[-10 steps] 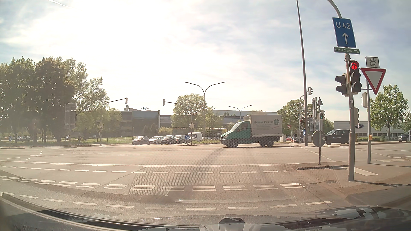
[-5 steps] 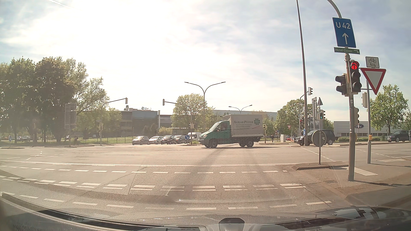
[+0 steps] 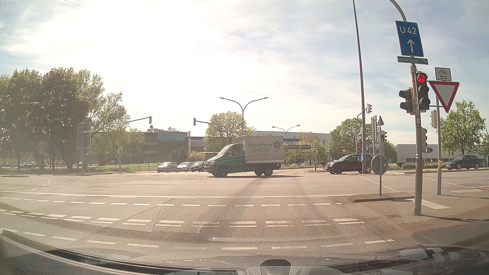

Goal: Follow the waypoints while adhering to traffic rules and regulations

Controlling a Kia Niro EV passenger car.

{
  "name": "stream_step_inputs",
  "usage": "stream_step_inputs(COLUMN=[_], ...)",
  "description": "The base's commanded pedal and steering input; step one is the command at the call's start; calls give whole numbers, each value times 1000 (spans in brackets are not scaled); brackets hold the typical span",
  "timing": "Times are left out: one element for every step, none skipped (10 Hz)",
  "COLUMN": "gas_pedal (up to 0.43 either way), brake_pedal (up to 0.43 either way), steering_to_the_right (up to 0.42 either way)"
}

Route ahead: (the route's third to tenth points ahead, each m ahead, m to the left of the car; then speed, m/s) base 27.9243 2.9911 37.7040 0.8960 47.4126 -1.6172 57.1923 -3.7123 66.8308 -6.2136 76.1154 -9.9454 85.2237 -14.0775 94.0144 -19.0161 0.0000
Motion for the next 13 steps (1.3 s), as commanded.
stream_step_inputs(gas_pedal=[0, 0, 0, 0, 0, 0, 0, 0, 0, 0, 0, 0, 0], brake_pedal=[256, 256, 250, 256, 250, 244, 238, 232, 232, 232, 244, 238, 238], steering_to_the_right=[12, 13, 13, 13, 12, 12, 12, 14, 15, 19, 18, 16, 15])
